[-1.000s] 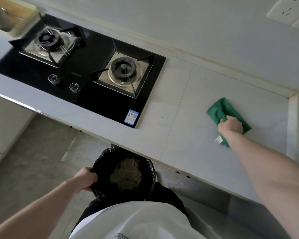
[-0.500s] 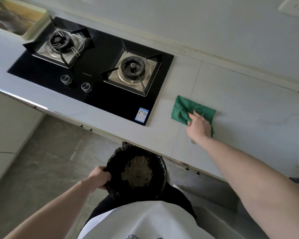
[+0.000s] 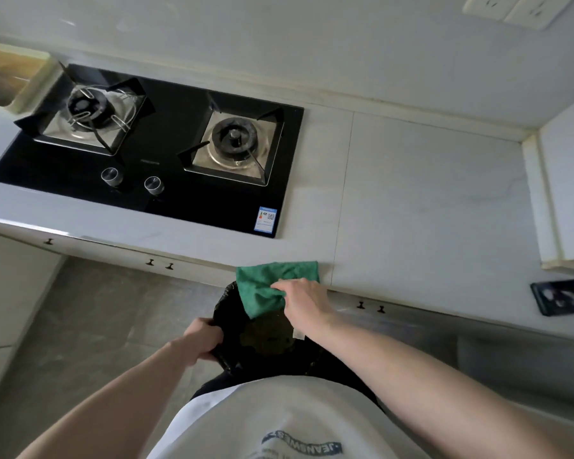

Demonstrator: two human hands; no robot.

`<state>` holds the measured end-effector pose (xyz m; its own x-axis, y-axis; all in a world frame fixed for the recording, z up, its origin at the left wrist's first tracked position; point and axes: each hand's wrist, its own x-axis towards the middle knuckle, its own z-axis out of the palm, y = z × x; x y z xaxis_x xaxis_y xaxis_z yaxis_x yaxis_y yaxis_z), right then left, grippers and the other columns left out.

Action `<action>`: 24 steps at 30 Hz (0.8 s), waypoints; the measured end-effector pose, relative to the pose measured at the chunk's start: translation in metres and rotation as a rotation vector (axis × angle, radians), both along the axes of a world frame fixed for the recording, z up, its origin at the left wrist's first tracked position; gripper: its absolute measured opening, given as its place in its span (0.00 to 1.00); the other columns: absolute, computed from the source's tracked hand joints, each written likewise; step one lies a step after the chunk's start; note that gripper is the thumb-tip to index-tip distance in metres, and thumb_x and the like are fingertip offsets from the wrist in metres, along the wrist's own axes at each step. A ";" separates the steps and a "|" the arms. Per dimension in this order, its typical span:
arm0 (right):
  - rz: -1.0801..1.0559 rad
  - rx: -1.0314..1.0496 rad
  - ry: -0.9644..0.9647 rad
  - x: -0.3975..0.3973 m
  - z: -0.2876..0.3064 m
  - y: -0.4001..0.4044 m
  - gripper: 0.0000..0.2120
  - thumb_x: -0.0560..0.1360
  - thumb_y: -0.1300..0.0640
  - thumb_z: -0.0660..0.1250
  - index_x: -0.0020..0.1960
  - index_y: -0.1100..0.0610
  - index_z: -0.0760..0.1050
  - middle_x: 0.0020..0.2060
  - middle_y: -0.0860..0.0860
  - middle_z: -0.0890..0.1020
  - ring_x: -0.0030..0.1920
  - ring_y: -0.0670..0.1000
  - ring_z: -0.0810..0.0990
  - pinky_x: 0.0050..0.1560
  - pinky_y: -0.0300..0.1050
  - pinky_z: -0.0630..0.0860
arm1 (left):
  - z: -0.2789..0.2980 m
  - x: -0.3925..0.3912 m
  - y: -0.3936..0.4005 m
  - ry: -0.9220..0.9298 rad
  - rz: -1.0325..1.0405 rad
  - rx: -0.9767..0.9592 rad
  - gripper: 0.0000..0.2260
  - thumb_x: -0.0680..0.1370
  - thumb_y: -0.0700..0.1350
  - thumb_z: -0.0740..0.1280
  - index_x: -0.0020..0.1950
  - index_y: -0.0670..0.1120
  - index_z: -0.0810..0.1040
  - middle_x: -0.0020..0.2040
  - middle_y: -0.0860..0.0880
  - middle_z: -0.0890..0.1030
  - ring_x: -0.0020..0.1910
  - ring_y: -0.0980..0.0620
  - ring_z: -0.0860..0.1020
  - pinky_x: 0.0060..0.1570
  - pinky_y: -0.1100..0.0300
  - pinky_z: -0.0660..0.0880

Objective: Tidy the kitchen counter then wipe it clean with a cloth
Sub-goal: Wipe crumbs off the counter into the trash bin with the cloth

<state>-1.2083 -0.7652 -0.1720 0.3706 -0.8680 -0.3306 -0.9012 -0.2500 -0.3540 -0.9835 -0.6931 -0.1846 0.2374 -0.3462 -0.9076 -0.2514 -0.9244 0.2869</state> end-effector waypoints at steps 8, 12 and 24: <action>-0.352 -0.046 -0.314 -0.068 0.041 -0.043 0.15 0.79 0.57 0.66 0.64 0.46 0.81 0.47 0.45 0.87 0.32 0.47 0.80 0.34 0.41 0.74 | -0.005 0.005 -0.003 0.016 -0.026 -0.015 0.14 0.72 0.29 0.59 0.47 0.38 0.83 0.34 0.40 0.84 0.34 0.39 0.86 0.39 0.40 0.84; -0.565 -0.198 -0.336 -0.138 0.052 -0.090 0.13 0.78 0.57 0.68 0.62 0.49 0.83 0.38 0.50 0.87 0.29 0.53 0.81 0.28 0.44 0.75 | -0.008 0.006 -0.003 0.023 -0.005 -0.002 0.15 0.72 0.29 0.58 0.47 0.37 0.83 0.37 0.38 0.85 0.36 0.37 0.86 0.41 0.39 0.84; -0.889 -0.052 0.232 -0.304 0.028 -0.142 0.12 0.79 0.61 0.64 0.60 0.58 0.80 0.57 0.62 0.82 0.58 0.65 0.79 0.54 0.50 0.75 | -0.011 -0.015 0.001 -0.037 0.122 0.017 0.14 0.71 0.28 0.59 0.46 0.36 0.82 0.32 0.38 0.84 0.32 0.38 0.85 0.34 0.41 0.83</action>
<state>-1.5127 -0.9072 -0.1436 -0.5112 -0.8174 -0.2656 -0.8162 0.5585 -0.1481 -0.9982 -0.6922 -0.1953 0.3103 -0.2972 -0.9030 -0.1464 -0.9535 0.2635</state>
